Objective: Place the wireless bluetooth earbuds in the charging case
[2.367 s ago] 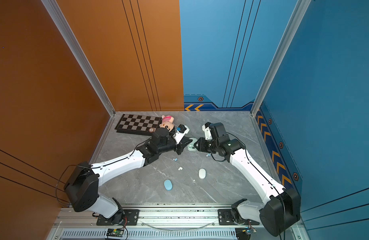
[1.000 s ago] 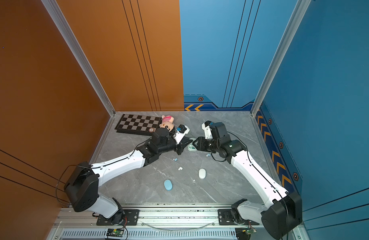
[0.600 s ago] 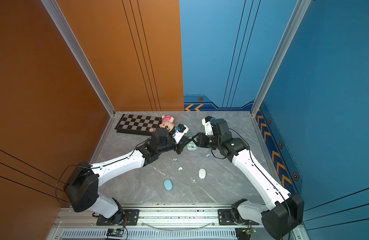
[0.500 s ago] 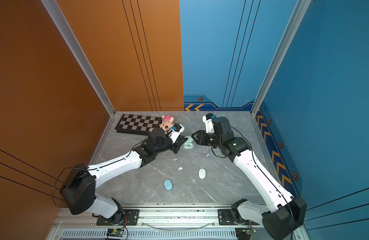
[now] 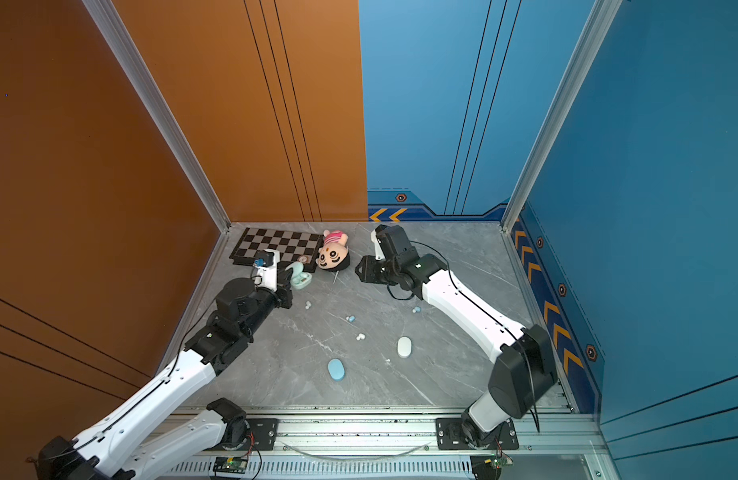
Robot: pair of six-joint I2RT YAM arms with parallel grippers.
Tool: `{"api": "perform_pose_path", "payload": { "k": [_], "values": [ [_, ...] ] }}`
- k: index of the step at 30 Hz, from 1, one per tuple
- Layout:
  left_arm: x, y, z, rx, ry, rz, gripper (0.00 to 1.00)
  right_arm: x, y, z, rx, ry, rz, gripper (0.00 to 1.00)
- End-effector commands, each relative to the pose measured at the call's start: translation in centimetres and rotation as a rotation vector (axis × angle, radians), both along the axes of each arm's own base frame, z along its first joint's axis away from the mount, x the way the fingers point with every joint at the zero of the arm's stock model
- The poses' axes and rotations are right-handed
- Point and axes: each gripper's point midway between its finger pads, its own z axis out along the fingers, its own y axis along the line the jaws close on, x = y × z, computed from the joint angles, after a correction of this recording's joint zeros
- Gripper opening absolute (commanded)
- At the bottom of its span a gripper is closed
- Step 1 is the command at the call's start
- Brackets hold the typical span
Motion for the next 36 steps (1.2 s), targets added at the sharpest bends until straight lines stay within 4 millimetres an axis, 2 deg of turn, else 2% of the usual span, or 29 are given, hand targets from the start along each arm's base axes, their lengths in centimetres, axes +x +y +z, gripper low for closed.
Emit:
{"api": "perform_pose_path", "payload": {
  "k": [1, 2, 4, 7, 8, 9, 11, 14, 18, 21, 24, 30, 36],
  "values": [
    [-2.3, 4.5, -2.0, 0.062, 0.078, 0.165, 0.0, 0.9, 3.9, -1.9, -0.046, -0.025, 0.102, 0.45],
    [-3.2, 5.3, -2.4, 0.088, 0.104, 0.179, 0.0, 0.9, 5.4, -3.1, -0.054, -0.009, 0.135, 0.45],
    [-4.4, 6.3, -2.1, 0.117, 0.105, 0.19, 0.0, 0.4, 8.6, -5.2, -0.075, 0.007, 0.203, 0.45],
    [-6.3, 7.4, -1.8, 0.141, 0.117, 0.199, 0.0, 0.3, 12.2, -7.6, -0.109, 0.004, 0.253, 0.46],
    [-6.9, 7.7, -1.7, 0.142, 0.123, 0.206, 0.0, 0.2, 13.3, -9.8, -0.134, 0.022, 0.268, 0.46],
    [-7.4, 8.0, -1.7, 0.139, 0.129, 0.209, 0.0, 0.3, 14.5, -9.9, -0.132, 0.007, 0.281, 0.47],
    [-8.3, 8.4, -1.8, 0.134, 0.146, 0.212, 0.0, 0.4, 16.4, -11.4, -0.145, 0.004, 0.292, 0.47],
    [-9.0, 8.4, -1.9, 0.132, 0.167, 0.198, 0.0, 0.8, 18.2, -13.3, -0.162, -0.002, 0.282, 0.48],
    [-9.1, 7.9, -2.1, 0.123, 0.189, 0.169, 0.0, 1.7, 19.0, -15.3, -0.187, -0.006, 0.24, 0.48],
    [-8.8, 7.5, -2.4, 0.109, 0.209, 0.166, 0.0, 2.3, 18.9, -16.3, -0.211, -0.014, 0.222, 0.47],
    [-8.4, 7.2, -2.9, 0.108, 0.23, 0.163, 0.0, 2.7, 18.4, -16.5, -0.232, -0.027, 0.209, 0.46],
    [-8.0, 7.2, -2.4, 0.115, 0.218, 0.165, 0.0, 3.7, 18.4, -16.3, -0.219, -0.046, 0.188, 0.45],
    [-8.0, 7.2, -2.2, 0.119, 0.214, 0.165, 0.0, 4.5, 18.2, -17.2, -0.231, -0.054, 0.185, 0.45]
  ]
}}
